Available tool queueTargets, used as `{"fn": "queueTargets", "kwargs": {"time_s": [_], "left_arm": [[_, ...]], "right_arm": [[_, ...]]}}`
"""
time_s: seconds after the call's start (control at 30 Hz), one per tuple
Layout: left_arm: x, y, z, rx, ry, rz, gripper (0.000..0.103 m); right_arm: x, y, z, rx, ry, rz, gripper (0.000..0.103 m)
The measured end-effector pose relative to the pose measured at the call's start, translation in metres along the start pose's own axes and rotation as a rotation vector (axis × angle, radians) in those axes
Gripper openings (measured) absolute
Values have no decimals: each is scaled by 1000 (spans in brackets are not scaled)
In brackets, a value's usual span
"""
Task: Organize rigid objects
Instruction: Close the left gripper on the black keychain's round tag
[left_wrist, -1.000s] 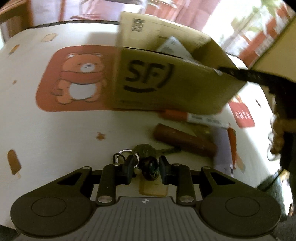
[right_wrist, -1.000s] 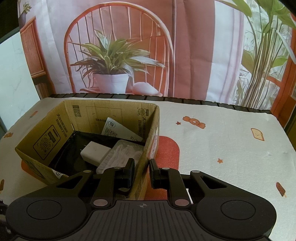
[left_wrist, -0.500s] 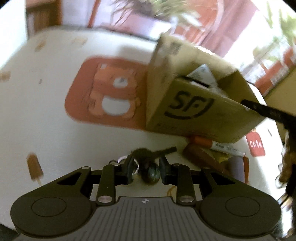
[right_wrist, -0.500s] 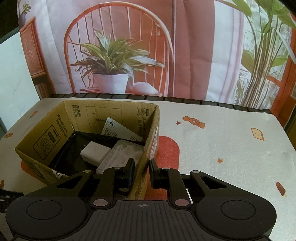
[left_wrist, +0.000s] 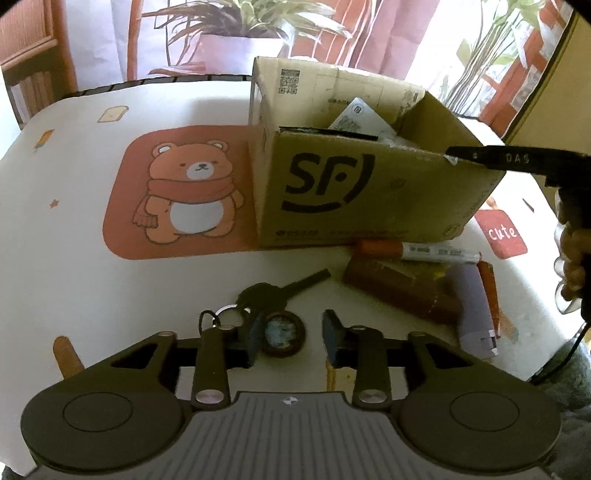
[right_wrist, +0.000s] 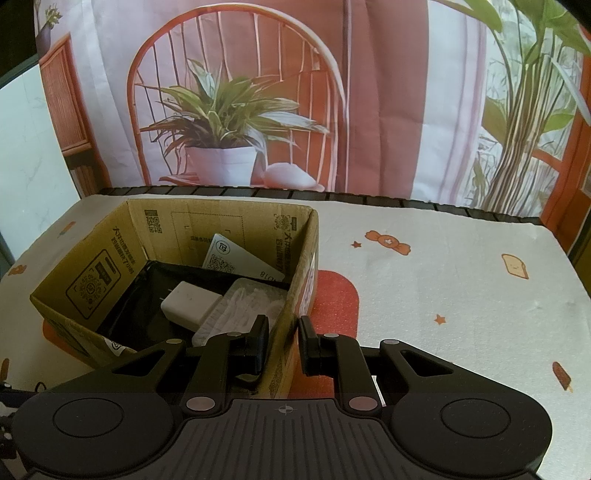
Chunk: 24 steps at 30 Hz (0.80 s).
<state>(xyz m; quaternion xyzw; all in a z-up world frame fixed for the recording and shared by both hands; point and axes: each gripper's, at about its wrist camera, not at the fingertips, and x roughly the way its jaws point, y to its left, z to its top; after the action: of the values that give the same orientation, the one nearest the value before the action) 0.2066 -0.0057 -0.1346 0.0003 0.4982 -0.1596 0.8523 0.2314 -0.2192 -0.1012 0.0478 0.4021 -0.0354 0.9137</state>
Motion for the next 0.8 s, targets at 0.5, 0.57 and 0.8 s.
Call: {"fn": "queueTargets", "kwargs": {"time_s": [0.5,0.57,0.8], "left_arm": [[3,-16,-5,132,0,83,34],[3,-16,-6,141,-3,87,33],[-9,-6,-2,90,-69,66,31]], "right_arm": [[1,0,0,4,3,-1,17],[1,0,0,4,3,0,17],[2,0,0,5,4,2,17]]}}
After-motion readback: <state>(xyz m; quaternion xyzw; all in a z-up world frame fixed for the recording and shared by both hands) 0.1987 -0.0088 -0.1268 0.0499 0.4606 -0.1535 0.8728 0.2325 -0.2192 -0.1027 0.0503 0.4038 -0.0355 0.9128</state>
